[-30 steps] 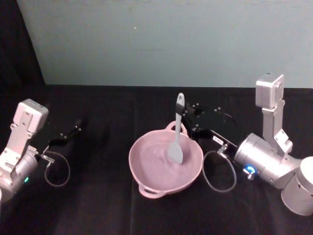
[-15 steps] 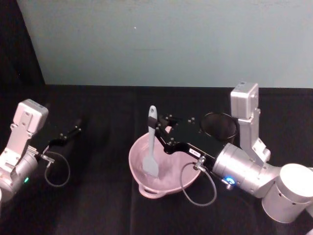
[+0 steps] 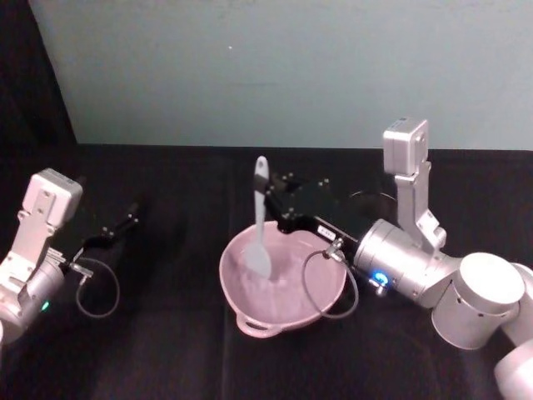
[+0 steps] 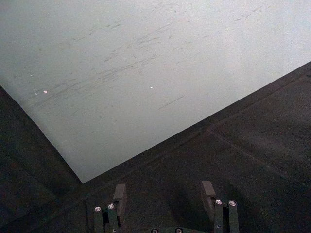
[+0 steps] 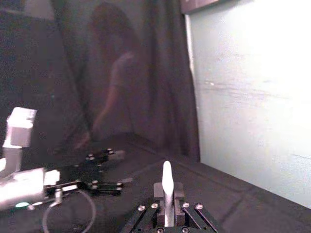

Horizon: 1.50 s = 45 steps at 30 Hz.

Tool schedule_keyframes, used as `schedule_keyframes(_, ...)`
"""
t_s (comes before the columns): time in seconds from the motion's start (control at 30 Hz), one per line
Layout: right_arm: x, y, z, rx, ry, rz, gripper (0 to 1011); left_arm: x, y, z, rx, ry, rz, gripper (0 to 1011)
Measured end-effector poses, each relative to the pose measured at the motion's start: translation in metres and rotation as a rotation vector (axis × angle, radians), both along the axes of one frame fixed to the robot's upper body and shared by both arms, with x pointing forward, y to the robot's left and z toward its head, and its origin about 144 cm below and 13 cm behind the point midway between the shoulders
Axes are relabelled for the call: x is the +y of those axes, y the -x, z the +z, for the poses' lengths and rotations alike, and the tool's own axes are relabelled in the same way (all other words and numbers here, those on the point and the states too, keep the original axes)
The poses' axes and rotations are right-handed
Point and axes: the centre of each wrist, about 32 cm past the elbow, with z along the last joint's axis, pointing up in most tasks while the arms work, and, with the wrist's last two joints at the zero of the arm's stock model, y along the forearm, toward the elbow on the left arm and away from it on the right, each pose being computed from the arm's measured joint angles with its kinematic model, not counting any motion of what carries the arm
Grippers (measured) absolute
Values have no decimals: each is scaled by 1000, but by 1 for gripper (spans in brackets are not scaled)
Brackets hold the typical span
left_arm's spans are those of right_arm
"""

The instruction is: Use the one hand to pick up the spoon and stir the clear water in the bowl.

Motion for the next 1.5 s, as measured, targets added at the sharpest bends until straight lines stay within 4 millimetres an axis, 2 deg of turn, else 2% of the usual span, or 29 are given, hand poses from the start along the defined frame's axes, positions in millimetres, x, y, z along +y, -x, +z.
schedule_keyframes(0.1, -7, -7, -1, 7, 1, -37, 117, 0, 0, 0, 0, 0, 0, 1005)
schedule_keyframes(0.3, -22, -9, -1, 6, 5, -87, 117, 0, 0, 0, 0, 0, 0, 1005)
schedule_keyframes(0.47, -38, -3, 3, -7, 17, -116, 117, 0, 0, 0, 0, 0, 0, 1005)
schedule_keyframes(0.73, -46, 11, 7, -19, 34, -110, 117, 0, 0, 0, 0, 0, 0, 1005)
schedule_keyframes(1.0, -33, 22, 10, -29, 46, -36, 117, 0, 0, 0, 0, 0, 0, 1005)
schedule_keyframes(1.17, -15, 29, 9, -24, 44, 41, 117, 0, 0, 0, 0, 0, 0, 1005)
schedule_keyframes(1.5, -2, 31, 16, -43, 28, 86, 117, 0, 0, 0, 0, 0, 0, 1005)
